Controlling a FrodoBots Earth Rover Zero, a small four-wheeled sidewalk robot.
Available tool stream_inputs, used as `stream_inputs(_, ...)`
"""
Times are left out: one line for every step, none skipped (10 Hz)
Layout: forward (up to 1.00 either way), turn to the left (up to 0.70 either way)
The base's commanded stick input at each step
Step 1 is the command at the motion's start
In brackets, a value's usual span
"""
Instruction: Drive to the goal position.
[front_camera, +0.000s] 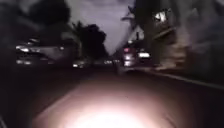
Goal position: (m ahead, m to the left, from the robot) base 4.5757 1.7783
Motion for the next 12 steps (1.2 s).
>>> stream_inputs(1.0, 0.15)
stream_inputs(1.0, 0.0)
stream_inputs(1.0, 0.0)
stream_inputs(1.0, 0.08)
stream_inputs(1.0, 0.22)
stream_inputs(1.0, 0.27)
stream_inputs(1.0, 0.27)
stream_inputs(1.0, 0.27)
stream_inputs(1.0, 0.27)
stream_inputs(1.0, 0.27)
stream_inputs(1.0, 0.0)
stream_inputs(1.0, 0.0)
